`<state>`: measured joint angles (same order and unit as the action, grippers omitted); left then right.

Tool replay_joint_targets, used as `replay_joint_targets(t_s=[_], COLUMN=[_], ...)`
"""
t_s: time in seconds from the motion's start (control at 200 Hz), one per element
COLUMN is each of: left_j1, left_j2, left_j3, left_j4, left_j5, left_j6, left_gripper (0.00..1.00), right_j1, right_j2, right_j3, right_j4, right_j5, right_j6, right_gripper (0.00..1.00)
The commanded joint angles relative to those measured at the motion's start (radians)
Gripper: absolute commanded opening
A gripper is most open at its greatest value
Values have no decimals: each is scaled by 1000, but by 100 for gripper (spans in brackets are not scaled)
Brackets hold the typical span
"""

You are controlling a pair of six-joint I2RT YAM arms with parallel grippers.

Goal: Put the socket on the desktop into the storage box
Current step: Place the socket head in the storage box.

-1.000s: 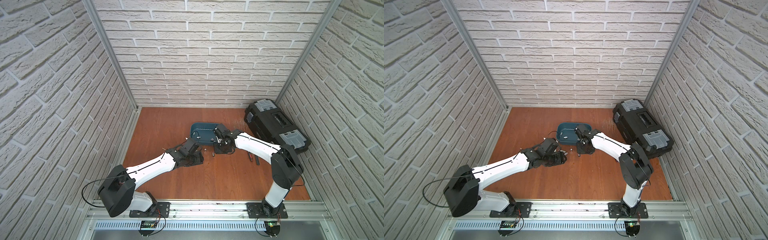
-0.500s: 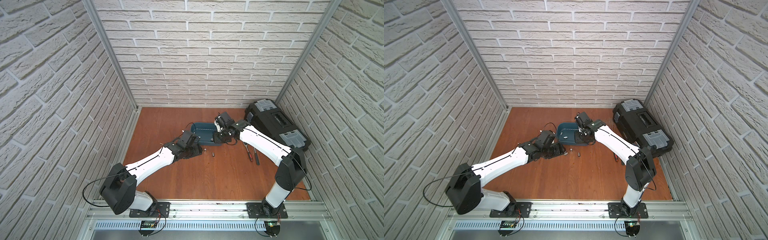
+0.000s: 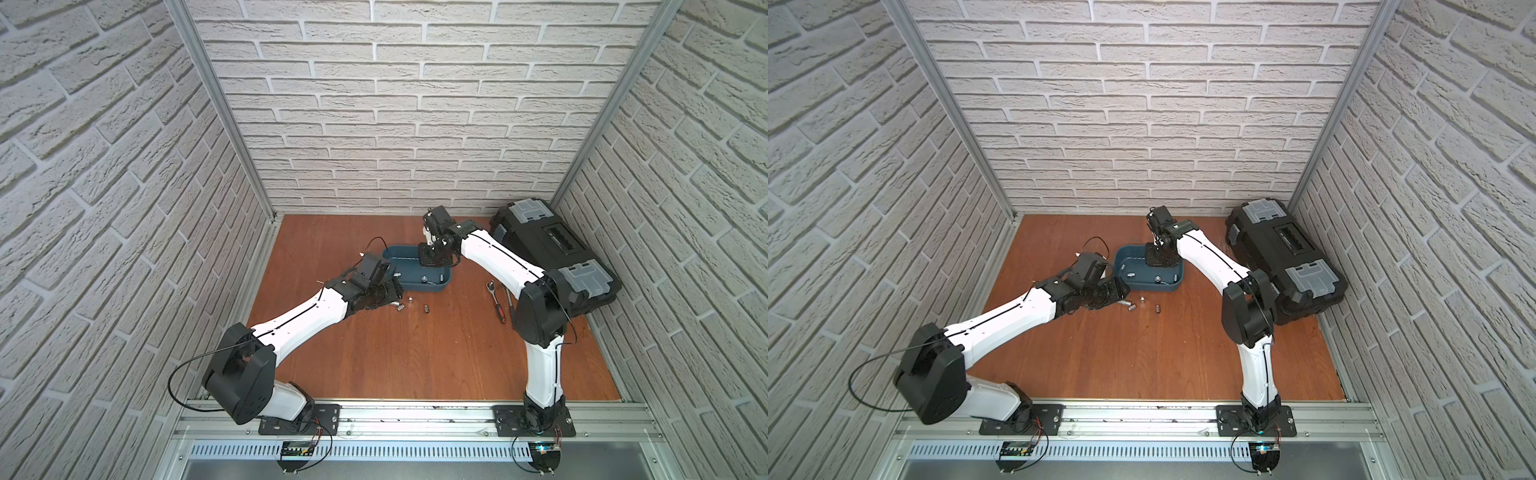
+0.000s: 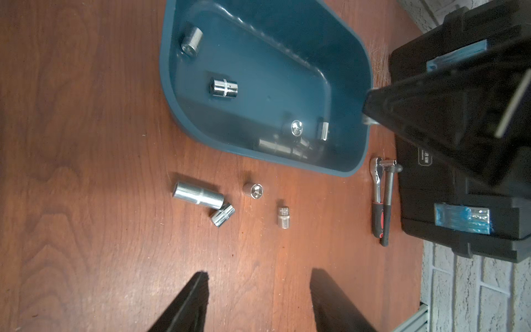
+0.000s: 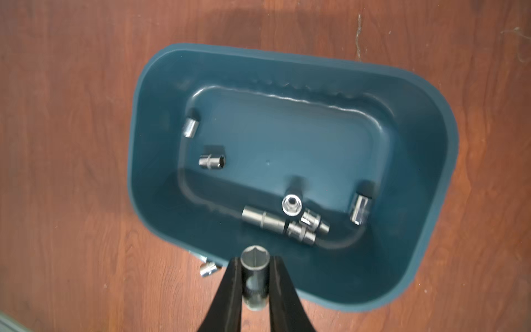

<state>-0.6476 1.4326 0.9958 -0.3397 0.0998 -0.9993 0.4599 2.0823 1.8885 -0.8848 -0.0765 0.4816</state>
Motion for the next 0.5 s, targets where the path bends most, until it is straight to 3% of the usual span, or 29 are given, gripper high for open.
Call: replay_joint_targets(t_s=[0.0, 0.495], left_j1=[9, 14], left_j2=[9, -11], left_j3=[20, -14], left_j4=[23, 32], left_j5=[8, 3], left_j6=[5, -8], left_gripper=[62, 62], right_j1=[-12, -33], right_j2=[43, 222], right_j3=[57, 130], right_j4=[-31, -52], right_j5=[-19, -19], right_j6=[-3, 0], right_gripper=[16, 16])
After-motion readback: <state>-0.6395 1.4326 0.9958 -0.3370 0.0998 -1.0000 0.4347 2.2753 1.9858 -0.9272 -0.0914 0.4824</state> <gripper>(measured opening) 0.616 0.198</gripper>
